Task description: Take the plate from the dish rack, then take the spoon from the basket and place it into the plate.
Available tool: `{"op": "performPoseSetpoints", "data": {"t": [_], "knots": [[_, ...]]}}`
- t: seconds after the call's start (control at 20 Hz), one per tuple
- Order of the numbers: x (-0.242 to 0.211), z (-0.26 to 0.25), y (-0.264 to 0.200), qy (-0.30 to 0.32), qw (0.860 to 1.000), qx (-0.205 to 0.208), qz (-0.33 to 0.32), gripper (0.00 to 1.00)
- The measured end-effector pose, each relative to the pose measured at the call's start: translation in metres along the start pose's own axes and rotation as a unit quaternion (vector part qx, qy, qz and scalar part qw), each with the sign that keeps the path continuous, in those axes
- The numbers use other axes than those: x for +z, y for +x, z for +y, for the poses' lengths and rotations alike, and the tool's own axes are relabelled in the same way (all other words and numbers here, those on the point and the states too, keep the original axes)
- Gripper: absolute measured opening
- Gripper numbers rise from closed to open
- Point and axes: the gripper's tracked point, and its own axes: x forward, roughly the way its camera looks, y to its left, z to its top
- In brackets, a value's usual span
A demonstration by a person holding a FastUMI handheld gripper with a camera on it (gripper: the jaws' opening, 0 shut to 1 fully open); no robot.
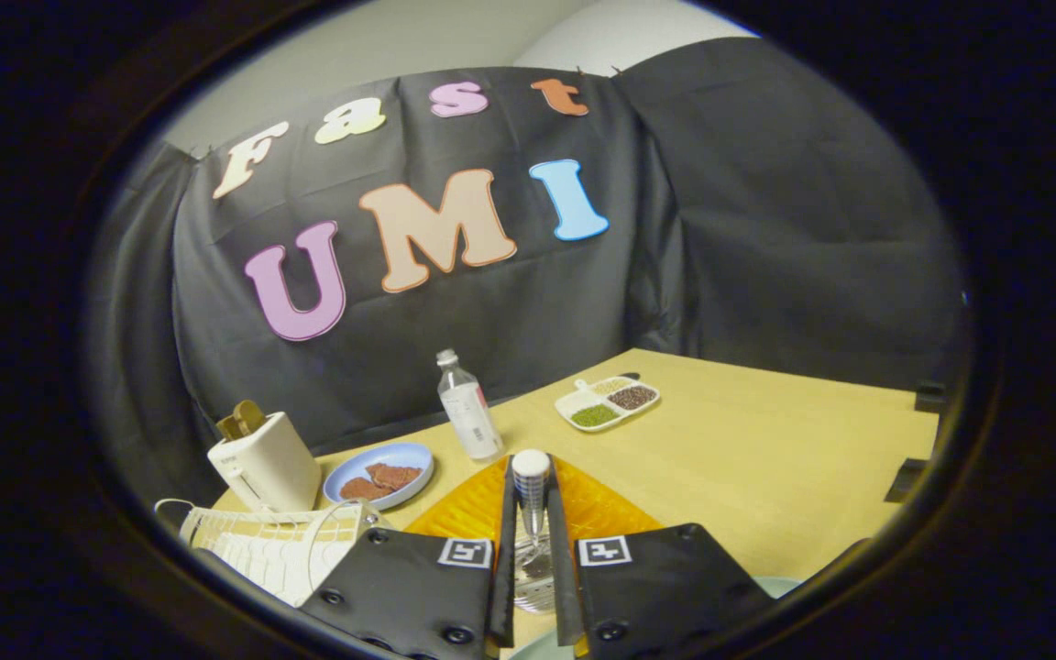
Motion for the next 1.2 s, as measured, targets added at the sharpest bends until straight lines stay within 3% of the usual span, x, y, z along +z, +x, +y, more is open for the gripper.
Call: {"op": "performPoseSetpoints", "data": {"t": [0.45, 0.85, 1.2], "knots": [[0.064, 0.007, -0.031, -0.001, 0.999, 0.006, -0.053, 0.20], [0.114, -0.014, -0.090, 0.003, 0.996, -0.006, -0.091, 0.20], [0.080, -0.046, -0.127, 0.011, 0.997, -0.022, -0.067, 0.20]]}}
